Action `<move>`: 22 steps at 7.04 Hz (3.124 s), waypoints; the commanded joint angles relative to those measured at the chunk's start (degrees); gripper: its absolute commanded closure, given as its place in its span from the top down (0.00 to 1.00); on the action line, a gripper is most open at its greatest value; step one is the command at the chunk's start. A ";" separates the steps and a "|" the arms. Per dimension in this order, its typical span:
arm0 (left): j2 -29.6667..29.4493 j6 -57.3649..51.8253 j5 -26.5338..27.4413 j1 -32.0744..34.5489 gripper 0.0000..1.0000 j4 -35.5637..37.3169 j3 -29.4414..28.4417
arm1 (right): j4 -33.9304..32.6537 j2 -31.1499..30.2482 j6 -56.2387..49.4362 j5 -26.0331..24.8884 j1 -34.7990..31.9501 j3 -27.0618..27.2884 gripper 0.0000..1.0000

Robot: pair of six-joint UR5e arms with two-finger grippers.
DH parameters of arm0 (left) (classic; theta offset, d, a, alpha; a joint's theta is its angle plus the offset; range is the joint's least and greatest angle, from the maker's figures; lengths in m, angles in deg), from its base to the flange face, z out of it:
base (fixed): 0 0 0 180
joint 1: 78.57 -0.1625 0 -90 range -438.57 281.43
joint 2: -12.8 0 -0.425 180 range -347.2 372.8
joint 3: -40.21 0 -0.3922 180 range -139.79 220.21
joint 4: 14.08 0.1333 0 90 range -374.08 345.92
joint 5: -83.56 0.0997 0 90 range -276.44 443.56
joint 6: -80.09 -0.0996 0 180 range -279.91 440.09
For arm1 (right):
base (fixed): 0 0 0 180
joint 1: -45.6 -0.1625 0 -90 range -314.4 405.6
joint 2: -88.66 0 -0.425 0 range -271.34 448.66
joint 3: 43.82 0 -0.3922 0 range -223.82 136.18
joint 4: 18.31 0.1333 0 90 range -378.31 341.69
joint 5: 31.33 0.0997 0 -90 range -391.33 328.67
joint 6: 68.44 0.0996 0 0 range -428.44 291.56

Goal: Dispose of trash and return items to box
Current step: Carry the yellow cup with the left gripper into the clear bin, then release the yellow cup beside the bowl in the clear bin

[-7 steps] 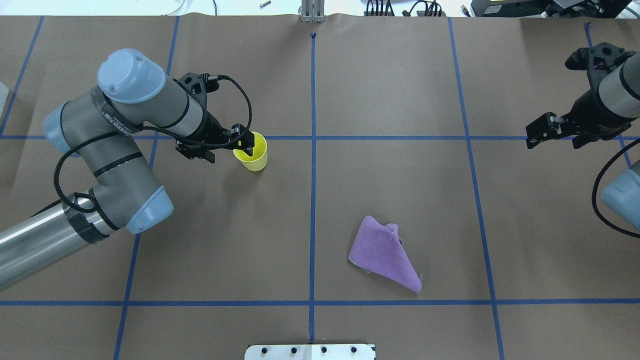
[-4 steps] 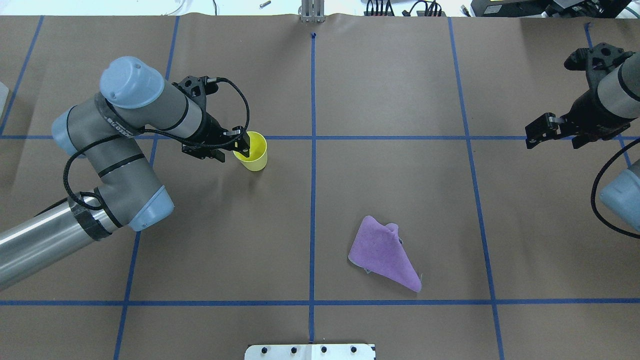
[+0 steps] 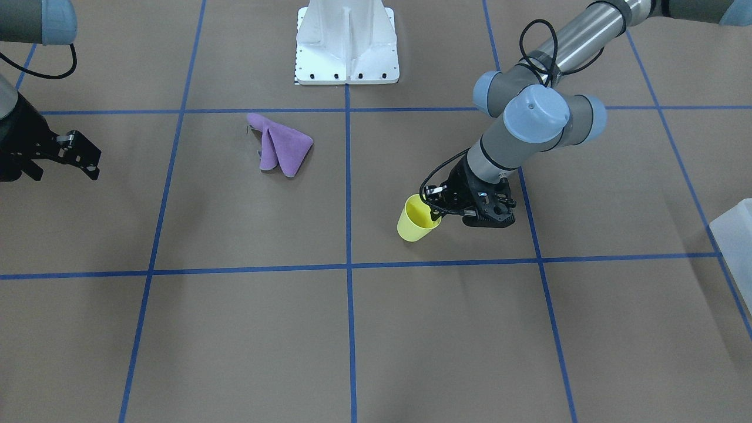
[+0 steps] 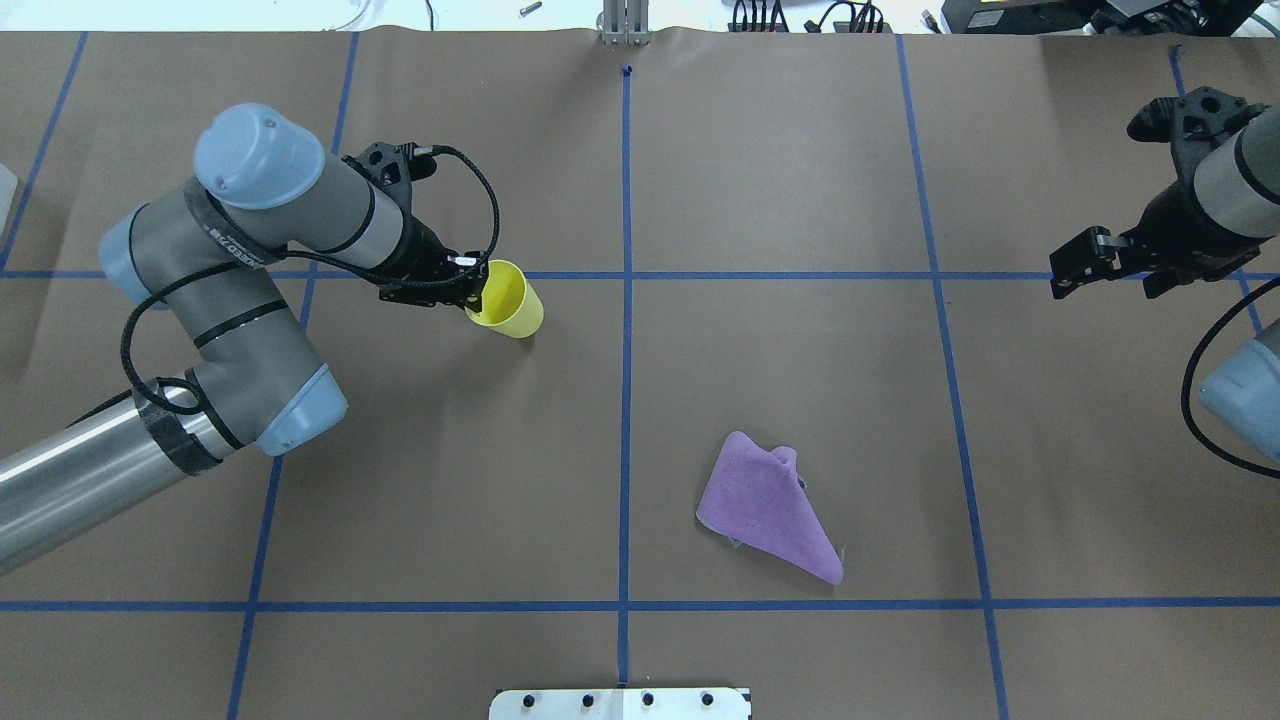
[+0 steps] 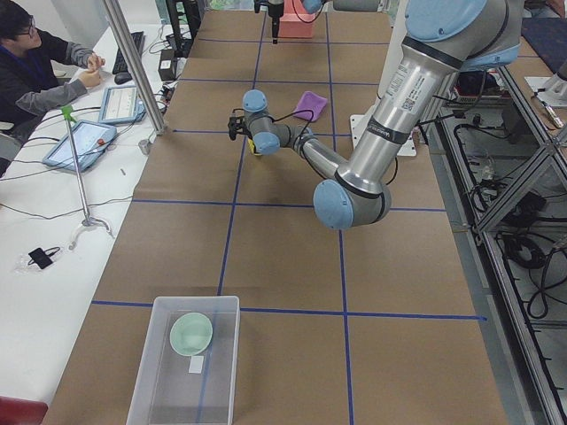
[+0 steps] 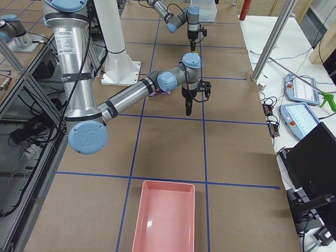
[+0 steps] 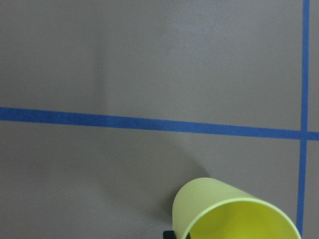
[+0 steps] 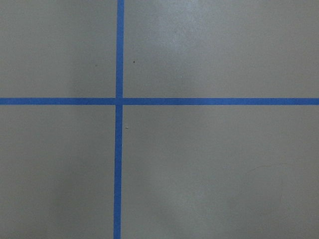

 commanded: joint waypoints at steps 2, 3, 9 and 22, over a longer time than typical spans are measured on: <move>4.35 -0.74 -10.39 12.65 0.00 0.92 4.59 | 0.00 0.06 0.00 0.00 0.09 0.00 1.00; 6.21 -8.23 -13.75 18.62 0.00 1.00 4.78 | 0.00 0.15 0.00 0.00 0.09 0.09 1.00; 12.05 -93.30 -13.84 51.17 0.00 22.43 -16.97 | 0.00 0.06 0.53 -0.79 0.62 1.05 1.00; 4.22 -96.02 -7.16 50.75 0.99 -4.98 -53.76 | 0.00 0.15 2.36 -1.67 2.11 2.63 1.00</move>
